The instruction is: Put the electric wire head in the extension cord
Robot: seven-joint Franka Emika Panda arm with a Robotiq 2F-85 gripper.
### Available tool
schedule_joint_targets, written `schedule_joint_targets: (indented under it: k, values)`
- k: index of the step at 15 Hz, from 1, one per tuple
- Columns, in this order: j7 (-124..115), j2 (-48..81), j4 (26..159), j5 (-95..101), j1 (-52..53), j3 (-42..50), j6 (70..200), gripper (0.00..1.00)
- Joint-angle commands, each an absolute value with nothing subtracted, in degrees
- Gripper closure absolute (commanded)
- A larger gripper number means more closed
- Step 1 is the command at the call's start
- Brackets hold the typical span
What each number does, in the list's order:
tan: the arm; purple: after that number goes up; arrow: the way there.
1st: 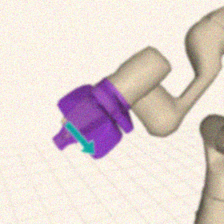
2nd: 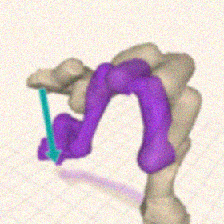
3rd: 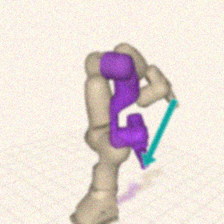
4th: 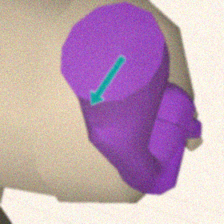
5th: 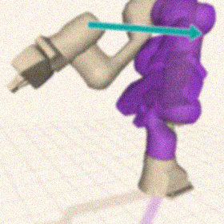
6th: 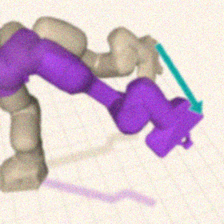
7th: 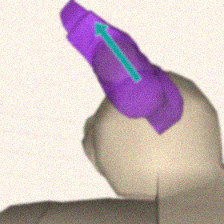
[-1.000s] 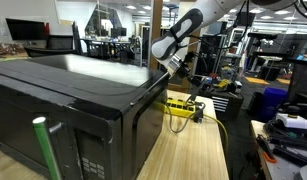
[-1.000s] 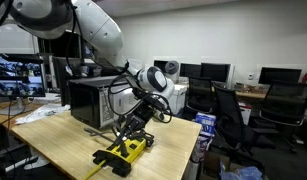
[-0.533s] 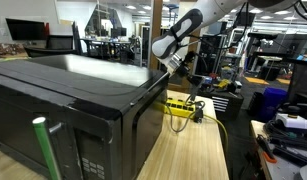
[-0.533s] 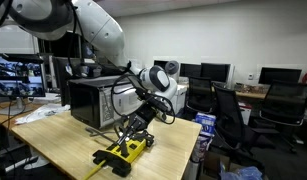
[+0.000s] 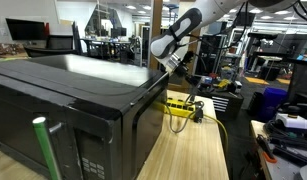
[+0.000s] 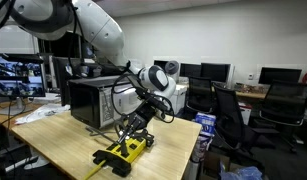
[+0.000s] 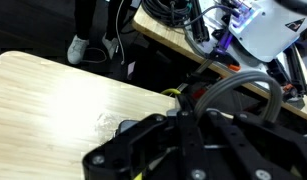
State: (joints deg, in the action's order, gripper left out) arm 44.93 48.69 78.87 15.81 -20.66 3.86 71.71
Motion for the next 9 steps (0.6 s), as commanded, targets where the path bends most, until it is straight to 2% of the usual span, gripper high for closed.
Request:
schedule_joint_targets:
  k: [1, 9]
  values:
    - [42.9, 51.2, 78.3, 15.2, -20.3, 3.8, 77.1, 0.99]
    - [39.1, 50.8, 80.6, 17.3, -18.5, 4.2, 79.1, 0.99]
